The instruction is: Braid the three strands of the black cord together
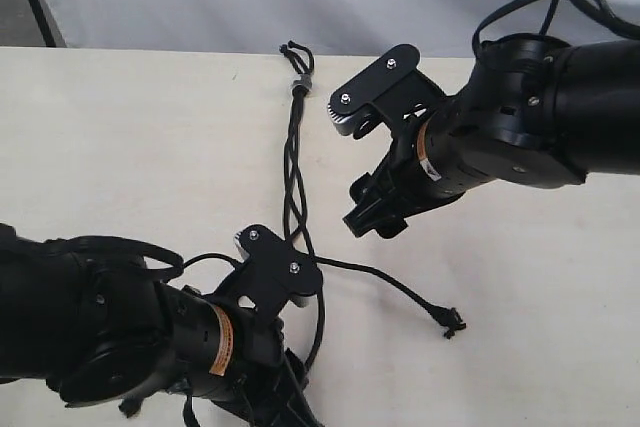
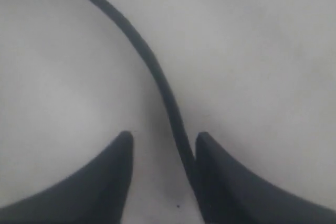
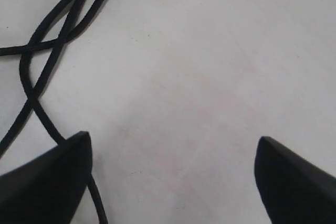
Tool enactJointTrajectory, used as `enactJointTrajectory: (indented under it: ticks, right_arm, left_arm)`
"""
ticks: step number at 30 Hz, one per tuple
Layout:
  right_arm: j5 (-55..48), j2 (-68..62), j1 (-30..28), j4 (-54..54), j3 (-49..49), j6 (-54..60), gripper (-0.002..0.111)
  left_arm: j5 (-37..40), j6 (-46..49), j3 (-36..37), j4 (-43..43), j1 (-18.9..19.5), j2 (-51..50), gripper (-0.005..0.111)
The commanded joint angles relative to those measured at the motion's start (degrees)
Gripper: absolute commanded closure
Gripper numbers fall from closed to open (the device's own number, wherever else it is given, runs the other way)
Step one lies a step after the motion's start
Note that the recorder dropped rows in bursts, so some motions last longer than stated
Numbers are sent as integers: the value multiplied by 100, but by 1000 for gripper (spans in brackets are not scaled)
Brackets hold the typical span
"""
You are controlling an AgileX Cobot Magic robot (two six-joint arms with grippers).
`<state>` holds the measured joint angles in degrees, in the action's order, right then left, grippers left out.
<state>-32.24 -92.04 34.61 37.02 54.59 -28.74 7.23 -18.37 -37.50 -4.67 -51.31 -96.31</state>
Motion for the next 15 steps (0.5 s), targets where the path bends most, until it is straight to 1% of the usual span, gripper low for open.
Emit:
enactJointTrajectory:
  ticks: [1, 5, 7, 9, 13, 14, 15]
  right_arm:
    - [-75, 30, -30, 29, -23, -37, 29]
    - [-24, 30, -30, 54, -74, -37, 29]
    - [-22, 30, -30, 54, -103, -37, 29]
    - [76, 30, -30, 54, -166, -37, 29]
    - [90, 30, -30, 95, -269, -37, 29]
    - [102, 30, -30, 95, -284, -37, 29]
    - [91, 30, -30, 95, -311, -37, 29]
  left_arm:
    - [-428, -164, 39, 61, -37, -218, 50]
    - [-475, -162, 39, 61, -37, -405, 50]
    - [-475, -162, 39, 61, -37, -460, 53]
    - [-369, -109, 39, 61, -37, -493, 66]
    - [-178, 209, 39, 40, -37, -458, 102]
    - [-167, 316, 39, 24, -37, -429, 106]
    - [-145, 384, 39, 24, -37, -355, 106]
